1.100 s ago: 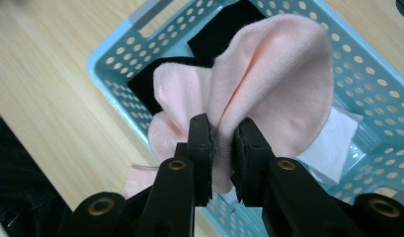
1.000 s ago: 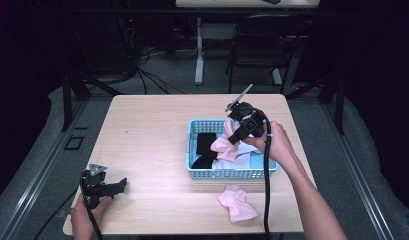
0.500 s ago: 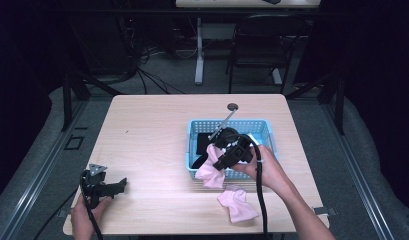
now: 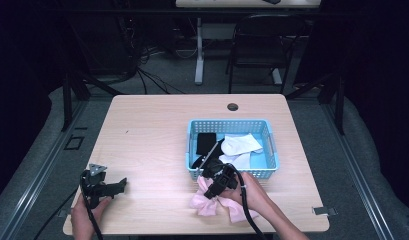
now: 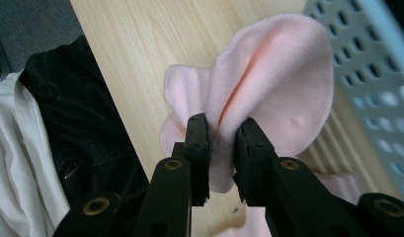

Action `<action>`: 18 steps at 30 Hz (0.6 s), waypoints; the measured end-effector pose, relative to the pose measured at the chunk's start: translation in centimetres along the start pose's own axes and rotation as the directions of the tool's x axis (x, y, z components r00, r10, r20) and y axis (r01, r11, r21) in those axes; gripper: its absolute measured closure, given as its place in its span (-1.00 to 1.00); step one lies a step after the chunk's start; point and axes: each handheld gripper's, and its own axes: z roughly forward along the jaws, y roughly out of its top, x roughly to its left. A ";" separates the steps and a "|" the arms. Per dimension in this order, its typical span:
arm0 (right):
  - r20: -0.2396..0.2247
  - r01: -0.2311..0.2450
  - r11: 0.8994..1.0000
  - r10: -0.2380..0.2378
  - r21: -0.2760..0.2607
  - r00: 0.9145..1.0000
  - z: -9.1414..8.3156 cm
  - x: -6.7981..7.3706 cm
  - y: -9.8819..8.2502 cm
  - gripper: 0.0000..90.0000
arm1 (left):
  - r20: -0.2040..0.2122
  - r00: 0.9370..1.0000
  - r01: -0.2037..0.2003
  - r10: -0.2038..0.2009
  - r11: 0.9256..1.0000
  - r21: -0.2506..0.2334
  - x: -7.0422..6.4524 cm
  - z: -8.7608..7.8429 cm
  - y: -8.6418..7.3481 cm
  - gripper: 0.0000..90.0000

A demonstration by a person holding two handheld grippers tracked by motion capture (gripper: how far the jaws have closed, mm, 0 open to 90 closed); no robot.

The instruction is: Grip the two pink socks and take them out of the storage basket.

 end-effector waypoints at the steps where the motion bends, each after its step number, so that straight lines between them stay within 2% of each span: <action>1: 0.000 0.000 1.000 0.000 0.000 1.000 0.0 0.0 0.0 0.72 | 0.000 1.000 0.000 0.000 1.000 -0.002 0.0 0.0 0.0 -0.99; 3: -0.005 0.005 1.000 -0.005 0.026 1.000 1.5 -0.1 -0.2 0.71 | 0.000 1.000 0.000 0.000 1.000 0.000 0.0 0.0 0.0 -0.99; 5: -0.010 0.001 1.000 -0.001 0.027 1.000 2.0 -0.1 -0.2 0.68 | 0.000 1.000 0.000 0.000 1.000 -0.002 0.0 0.0 0.0 -0.99; 6: -0.008 -0.003 1.000 0.003 0.029 1.000 2.4 -0.1 -0.2 0.56 | 0.000 1.000 0.000 0.000 1.000 -0.001 0.0 0.0 0.0 -0.99; 7: 0.009 0.009 0.999 -0.010 0.043 1.000 2.8 -0.1 -0.3 0.28 | 0.000 1.000 0.000 0.000 1.000 -0.002 0.0 0.0 0.0 -0.99; 8: 0.009 0.009 0.999 -0.010 0.043 1.000 2.8 -0.1 -0.3 0.28 | 0.000 1.000 0.000 0.000 1.000 -0.001 0.0 0.0 0.0 -0.99; 9: 0.012 -0.001 1.000 0.001 0.022 1.000 2.7 -0.3 -0.6 0.08 | 0.000 1.000 0.000 0.000 1.000 -0.001 0.0 0.0 0.0 -0.99; 10: 0.012 -0.001 1.000 0.001 0.022 1.000 2.7 -0.3 -0.6 0.08 | 0.000 1.000 0.000 0.000 1.000 -0.001 0.0 0.0 0.0 -0.99; 11: 0.011 -0.004 1.000 0.004 0.008 1.000 2.4 -0.4 -0.8 -0.04 | 0.000 1.000 0.000 0.000 1.000 -0.001 0.0 0.0 0.0 -0.99; 12: 0.017 -0.025 0.999 0.026 -0.034 1.000 1.5 -0.7 -1.4 -0.20 | 0.000 1.000 0.000 0.000 1.000 -0.001 0.0 0.0 0.0 -0.99; 13: 0.024 -0.032 0.999 0.033 -0.040 0.999 0.9 -0.9 -1.8 -0.28 | 0.000 1.000 0.000 0.000 1.000 -0.002 0.0 0.0 0.0 -0.99; 15: 0.025 -0.046 0.997 0.047 -0.057 0.999 0.4 -1.1 -2.3 -0.34 | 0.000 1.000 0.000 0.000 1.000 -0.001 0.0 0.0 0.0 -0.99; 18: 0.032 -0.092 0.987 0.097 -0.132 0.995 -1.2 -1.8 -4.2 -0.52 | 0.000 1.000 0.000 0.000 1.000 -0.002 0.0 0.0 0.0 -0.99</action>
